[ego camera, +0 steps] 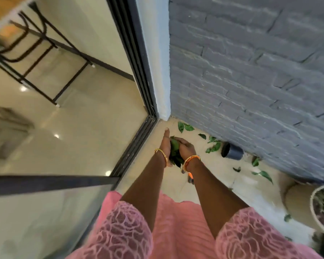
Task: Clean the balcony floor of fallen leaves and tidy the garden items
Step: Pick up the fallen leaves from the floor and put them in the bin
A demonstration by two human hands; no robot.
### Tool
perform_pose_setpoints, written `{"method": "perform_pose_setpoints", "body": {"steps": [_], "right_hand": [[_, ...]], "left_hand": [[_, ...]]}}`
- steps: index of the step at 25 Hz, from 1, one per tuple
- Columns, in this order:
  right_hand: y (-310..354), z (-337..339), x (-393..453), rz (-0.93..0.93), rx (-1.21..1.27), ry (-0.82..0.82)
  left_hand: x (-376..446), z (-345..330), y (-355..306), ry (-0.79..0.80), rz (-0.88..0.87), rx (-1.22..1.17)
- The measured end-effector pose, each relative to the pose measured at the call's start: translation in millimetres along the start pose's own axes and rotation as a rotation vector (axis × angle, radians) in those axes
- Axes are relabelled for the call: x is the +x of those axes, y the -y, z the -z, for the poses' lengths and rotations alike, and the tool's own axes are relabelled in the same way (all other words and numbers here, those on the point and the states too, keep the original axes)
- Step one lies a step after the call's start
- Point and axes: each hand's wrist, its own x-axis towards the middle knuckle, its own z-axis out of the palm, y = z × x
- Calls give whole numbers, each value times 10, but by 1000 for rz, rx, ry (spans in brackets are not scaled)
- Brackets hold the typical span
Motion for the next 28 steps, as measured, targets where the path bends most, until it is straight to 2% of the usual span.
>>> {"method": "perform_pose_setpoints", "body": {"steps": [2,5,8,13,18,23,26,28], "right_hand": [[-110,188,-271,8,-26,10],[-381,353,-660,-49,-31,18],[-737,380,-997,-95,-108,46],[-1505,258,-1496,-125,-318,168],[-2214,-146,-2324,-49,-615,378],[-3368,-670,-3505,18,-828,616],[-4163,-795,-4334,14,-940,763],[-4633,-855,-4870,-3,-962,850]], "left_hand": [[-232,-108,368,-15,-21,-159],[-457,-113,957,-90,-165,-407],[-581,86,1532,-217,-245,-546],[-1099,603,2381,-254,-261,-718],[-1658,1377,3330,-320,-369,-995],[-2369,2332,4587,-565,-581,-1251],[-2910,2861,5513,-719,-611,-1420],[-3261,3119,6069,-753,-637,-1570]]}}
